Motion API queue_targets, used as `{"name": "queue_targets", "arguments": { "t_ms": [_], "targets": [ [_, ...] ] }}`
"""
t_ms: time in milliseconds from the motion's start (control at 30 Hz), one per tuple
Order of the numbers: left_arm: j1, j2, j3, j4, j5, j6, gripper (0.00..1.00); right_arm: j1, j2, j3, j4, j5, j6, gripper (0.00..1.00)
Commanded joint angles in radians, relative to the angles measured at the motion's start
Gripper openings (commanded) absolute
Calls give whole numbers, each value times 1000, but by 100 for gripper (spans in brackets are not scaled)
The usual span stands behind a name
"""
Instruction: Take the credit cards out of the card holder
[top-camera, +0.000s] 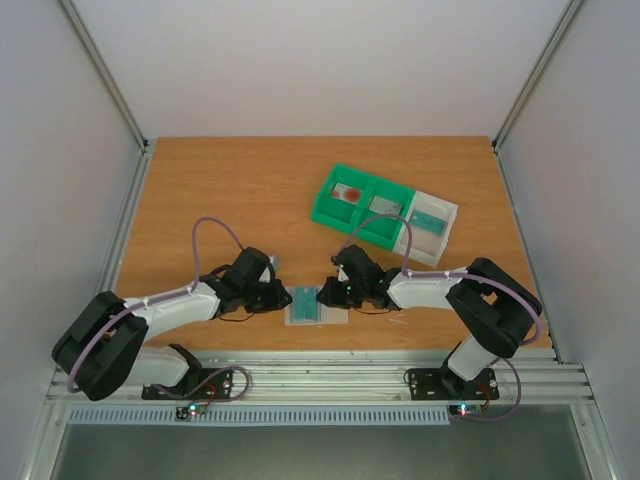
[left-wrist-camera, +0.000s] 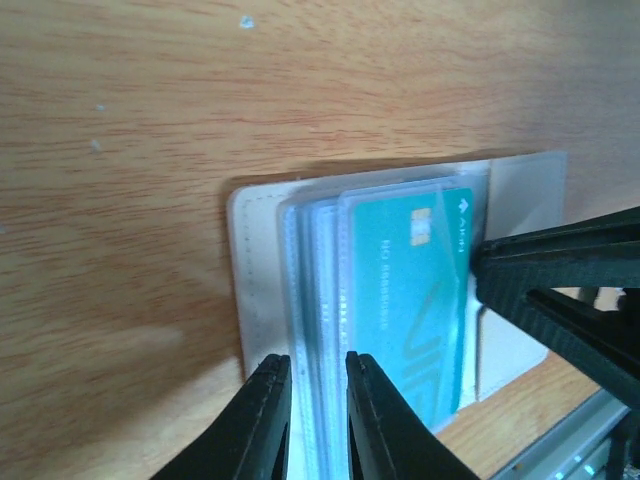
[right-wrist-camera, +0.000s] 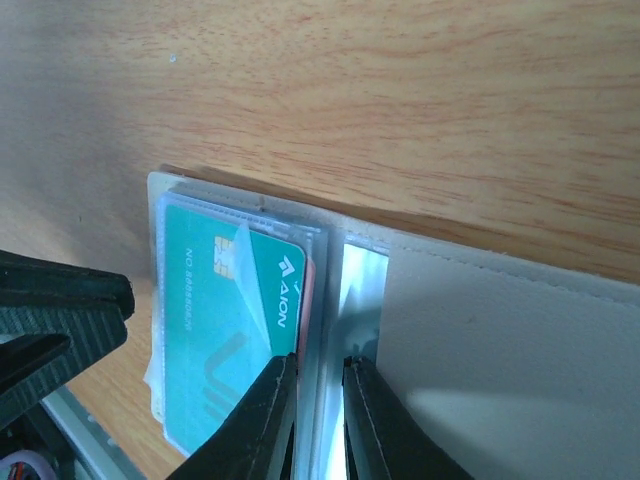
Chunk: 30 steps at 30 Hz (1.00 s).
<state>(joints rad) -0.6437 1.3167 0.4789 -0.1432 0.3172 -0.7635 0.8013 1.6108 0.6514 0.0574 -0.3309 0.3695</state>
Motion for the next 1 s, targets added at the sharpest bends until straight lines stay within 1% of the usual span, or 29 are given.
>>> {"name": "queue_targets", "arguments": {
  "t_ms": [0, 233, 433, 667, 867, 967],
  "targets": [
    [-15, -29, 33, 3, 10, -15, 17, -5, 25, -5, 53, -35, 28, 17],
    [-20, 29, 19, 69, 26, -20, 18, -5, 53, 10, 66, -32, 38, 17],
    [-20, 95, -5, 122, 29, -22, 13, -5, 75, 26, 63, -5, 47, 17],
    [-20, 112, -10, 79, -23, -3, 8, -5, 90, 18, 67, 8, 47, 13],
    [-20, 112, -7, 44, -54, 18, 6, -13, 75, -12, 58, 33, 36, 11],
    [-20, 115, -6, 38, -61, 22, 6, -30, 69, -32, 85, -4, 27, 12]
  ]
}}
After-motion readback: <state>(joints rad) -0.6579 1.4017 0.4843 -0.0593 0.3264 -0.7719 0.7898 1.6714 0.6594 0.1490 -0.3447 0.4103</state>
